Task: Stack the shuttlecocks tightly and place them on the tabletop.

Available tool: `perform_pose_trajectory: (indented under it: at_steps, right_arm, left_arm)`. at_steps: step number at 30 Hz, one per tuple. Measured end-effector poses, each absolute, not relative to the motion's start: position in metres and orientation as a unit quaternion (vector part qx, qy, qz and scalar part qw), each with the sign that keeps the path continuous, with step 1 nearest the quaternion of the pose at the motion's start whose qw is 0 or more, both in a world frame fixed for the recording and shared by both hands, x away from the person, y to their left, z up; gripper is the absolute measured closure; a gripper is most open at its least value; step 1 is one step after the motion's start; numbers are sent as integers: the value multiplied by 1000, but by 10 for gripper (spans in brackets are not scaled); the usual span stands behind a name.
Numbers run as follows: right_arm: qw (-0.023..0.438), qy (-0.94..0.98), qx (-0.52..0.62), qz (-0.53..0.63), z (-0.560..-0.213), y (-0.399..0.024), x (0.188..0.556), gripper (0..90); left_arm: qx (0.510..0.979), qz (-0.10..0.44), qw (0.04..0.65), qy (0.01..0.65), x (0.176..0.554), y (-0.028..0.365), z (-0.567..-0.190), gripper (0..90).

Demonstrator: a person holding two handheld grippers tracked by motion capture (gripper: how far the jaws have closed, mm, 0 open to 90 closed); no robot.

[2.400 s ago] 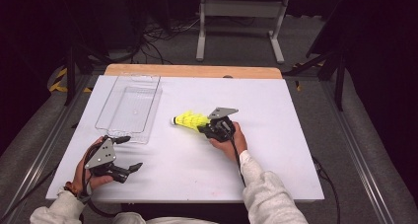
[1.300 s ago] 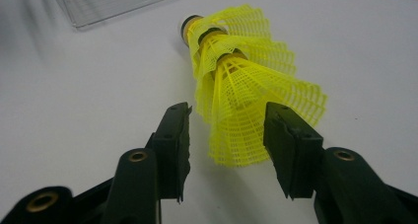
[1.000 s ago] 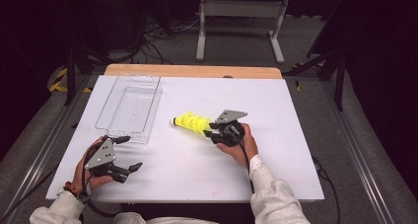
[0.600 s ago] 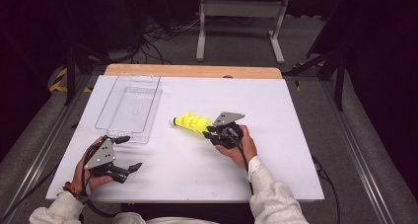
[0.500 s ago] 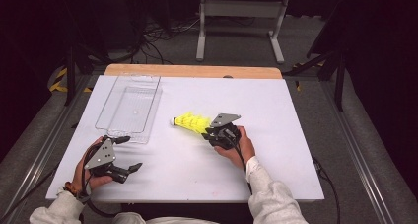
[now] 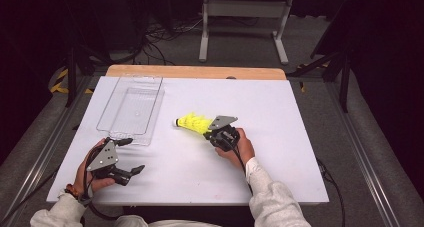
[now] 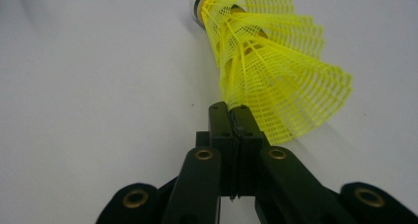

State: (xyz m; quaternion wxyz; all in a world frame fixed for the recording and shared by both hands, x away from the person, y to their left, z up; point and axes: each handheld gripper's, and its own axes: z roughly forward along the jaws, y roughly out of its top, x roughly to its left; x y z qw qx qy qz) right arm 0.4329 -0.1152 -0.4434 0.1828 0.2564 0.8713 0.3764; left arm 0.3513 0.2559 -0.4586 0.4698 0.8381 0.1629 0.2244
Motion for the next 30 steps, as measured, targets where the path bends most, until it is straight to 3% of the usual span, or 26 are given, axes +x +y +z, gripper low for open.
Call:
perform_pose_trajectory:
  at_steps: [9, 15, 18, 21, 30]
  right_arm:
    - [184, 872, 250, 378, -442, -110, 436, 886]
    - [177, 868, 262, 383, -445, -113, 437, 761]
    - [171, 861, 271, 394, -444, -117, 438, 614]
    - [156, 852, 274, 419, -440, -122, 438, 559]
    - [146, 840, 290, 434, -432, -121, 444, 553]
  left_arm:
    - [838, 224, 471, 164, 351, 256, -459, 64]
    - [838, 225, 470, 163, 351, 256, -458, 64]
    - [838, 225, 470, 162, 351, 257, -458, 65]
    - [838, 226, 469, 163, 352, 257, -458, 64]
    - [839, 226, 467, 163, 351, 256, -459, 64]
